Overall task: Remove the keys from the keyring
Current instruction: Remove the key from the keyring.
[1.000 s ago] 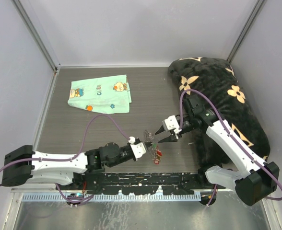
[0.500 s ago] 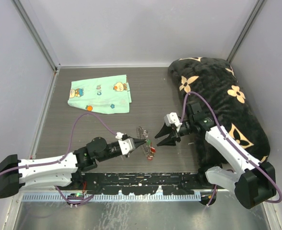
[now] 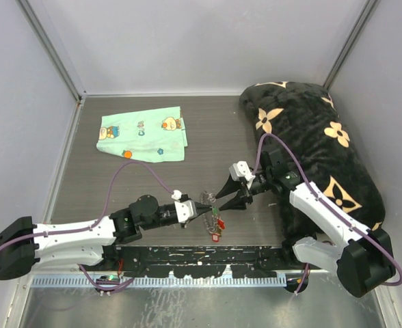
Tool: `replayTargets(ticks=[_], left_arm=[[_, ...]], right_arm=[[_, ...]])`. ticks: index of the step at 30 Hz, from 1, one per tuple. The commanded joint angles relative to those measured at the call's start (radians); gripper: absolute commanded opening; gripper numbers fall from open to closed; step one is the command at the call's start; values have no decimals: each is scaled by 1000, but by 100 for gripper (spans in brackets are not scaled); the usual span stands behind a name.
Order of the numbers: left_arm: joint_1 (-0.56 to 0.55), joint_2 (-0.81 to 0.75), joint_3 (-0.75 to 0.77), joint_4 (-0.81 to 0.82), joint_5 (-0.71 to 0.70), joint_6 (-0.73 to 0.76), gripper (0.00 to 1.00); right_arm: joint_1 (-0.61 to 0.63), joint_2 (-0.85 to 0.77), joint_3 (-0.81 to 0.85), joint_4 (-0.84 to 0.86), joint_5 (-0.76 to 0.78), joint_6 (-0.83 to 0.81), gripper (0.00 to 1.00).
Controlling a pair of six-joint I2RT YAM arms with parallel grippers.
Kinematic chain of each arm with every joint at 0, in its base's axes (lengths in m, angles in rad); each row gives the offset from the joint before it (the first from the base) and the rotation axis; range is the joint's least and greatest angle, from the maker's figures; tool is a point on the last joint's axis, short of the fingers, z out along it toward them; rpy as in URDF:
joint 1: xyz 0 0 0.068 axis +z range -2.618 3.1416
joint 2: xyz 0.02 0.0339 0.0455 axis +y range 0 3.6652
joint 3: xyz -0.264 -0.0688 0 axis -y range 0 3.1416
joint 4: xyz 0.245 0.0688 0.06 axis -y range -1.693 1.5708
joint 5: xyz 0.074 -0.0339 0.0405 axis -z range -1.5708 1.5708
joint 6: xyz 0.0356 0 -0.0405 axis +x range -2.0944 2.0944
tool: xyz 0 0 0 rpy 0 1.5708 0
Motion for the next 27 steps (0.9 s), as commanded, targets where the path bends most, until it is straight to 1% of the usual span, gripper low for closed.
replayTargets(ticks=[1, 7, 11, 14, 19, 21, 25, 27], left_arm=[[5, -1, 51, 120, 15, -15, 0], [5, -7, 46, 129, 17, -23, 0], [5, -18, 44, 125, 19, -25, 0], [5, -25, 39, 125, 20, -27, 0], [5, -38, 29, 132, 20, -31, 0], [5, -41, 26, 135, 15, -31, 0], [5, -40, 23, 142, 10, -31, 0], [5, -36, 24, 148, 10, -31, 0]], right_arm=[[42, 7, -7, 12, -20, -28, 48], [52, 11, -6, 5, 14, -43, 48], [45, 9, 4, -3, 40, -44, 51], [30, 10, 4, -6, 36, -45, 53], [29, 13, -4, -7, 16, -50, 53], [29, 15, -7, -7, 5, -53, 52], [29, 23, -12, -4, 5, -55, 44], [30, 32, -17, 2, -3, -54, 42]])
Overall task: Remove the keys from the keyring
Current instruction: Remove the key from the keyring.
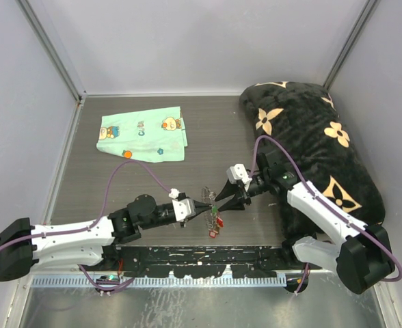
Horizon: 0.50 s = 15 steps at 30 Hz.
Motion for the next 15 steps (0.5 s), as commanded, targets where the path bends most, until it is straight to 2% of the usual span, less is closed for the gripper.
replayTargets(ticks=[1, 15], left_arm=[[4, -20, 25, 142, 8, -11, 0], [7, 13, 38, 165, 16, -9, 0]], right_arm=[[1, 17, -7, 10, -38, -10, 41], [40, 45, -18, 30, -60, -12, 44]])
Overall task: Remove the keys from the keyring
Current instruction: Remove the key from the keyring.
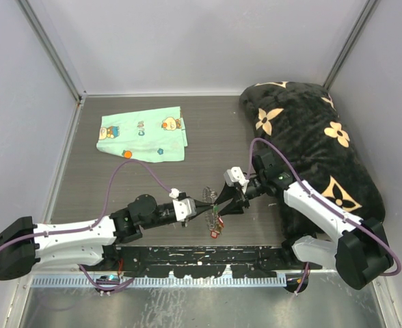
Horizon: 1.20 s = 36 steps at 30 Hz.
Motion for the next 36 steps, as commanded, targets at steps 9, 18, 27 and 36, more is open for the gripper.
replayTargets(ticks=[9, 18, 27, 36], left_arm=[[17, 2, 31, 131, 8, -11, 0], [47, -3, -3, 140, 6, -29, 0], [70, 28, 34, 51, 14, -16, 0], [82, 118, 83, 34, 5, 11, 0]], right_arm=[[14, -6, 21, 6, -25, -23, 18], [-28, -36, 84, -115, 103, -126, 1], [-40, -46, 153, -237, 194, -173, 1], [4, 48, 292, -435, 251, -190, 1]])
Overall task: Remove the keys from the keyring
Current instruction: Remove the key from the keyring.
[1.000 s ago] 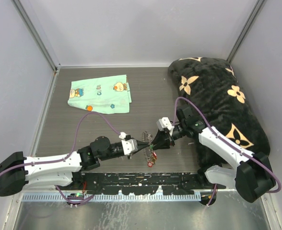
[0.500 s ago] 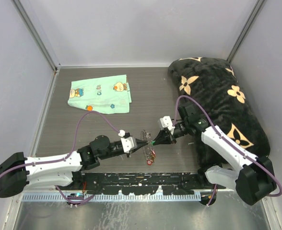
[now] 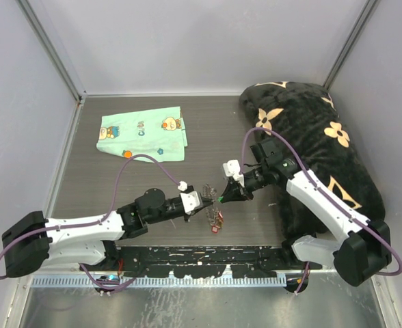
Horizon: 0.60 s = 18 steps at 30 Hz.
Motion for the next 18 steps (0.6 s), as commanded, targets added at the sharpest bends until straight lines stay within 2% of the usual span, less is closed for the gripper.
replayTargets(ticks=[1, 7, 18], left_arm=[[14, 26, 57, 65, -14, 27, 0], [19, 55, 38, 162, -64, 60, 0], [22, 102, -8, 387, -103, 81, 0]], right_arm=[[35, 55, 110, -141, 48, -28, 1], [72, 183, 240, -297, 62, -12, 1], [95, 283, 385, -318, 98, 263, 1]])
